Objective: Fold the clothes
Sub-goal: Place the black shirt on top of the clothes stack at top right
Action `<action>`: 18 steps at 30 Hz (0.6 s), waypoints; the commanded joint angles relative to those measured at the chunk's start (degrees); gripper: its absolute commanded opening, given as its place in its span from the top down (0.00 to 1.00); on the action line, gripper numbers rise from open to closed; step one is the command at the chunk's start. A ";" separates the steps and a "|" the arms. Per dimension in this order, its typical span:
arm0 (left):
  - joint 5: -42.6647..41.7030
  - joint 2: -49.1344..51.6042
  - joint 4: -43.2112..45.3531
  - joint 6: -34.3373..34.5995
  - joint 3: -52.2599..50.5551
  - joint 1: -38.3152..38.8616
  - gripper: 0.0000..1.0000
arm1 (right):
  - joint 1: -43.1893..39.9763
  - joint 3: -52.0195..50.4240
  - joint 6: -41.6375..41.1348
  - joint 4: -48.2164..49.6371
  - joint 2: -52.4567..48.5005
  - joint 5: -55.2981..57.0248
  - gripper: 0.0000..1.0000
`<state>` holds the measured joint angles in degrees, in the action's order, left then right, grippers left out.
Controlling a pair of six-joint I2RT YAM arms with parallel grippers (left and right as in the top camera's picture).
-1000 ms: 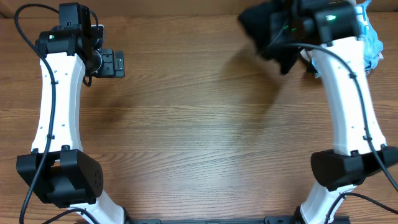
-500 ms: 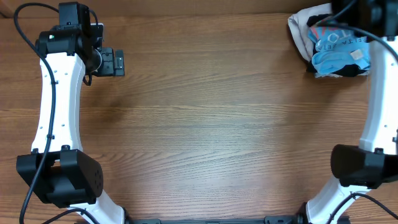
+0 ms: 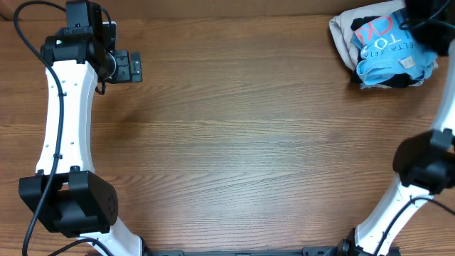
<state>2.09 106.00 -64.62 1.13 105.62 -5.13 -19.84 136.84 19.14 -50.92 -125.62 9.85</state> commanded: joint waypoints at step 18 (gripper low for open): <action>-0.68 2.01 0.90 2.32 1.36 0.00 0.00 | 8.31 3.37 -6.12 -13.77 -4.81 -8.87 0.06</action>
<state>2.09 106.21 -63.61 2.87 105.62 -5.13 -10.96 137.43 15.00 -63.11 -133.62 3.18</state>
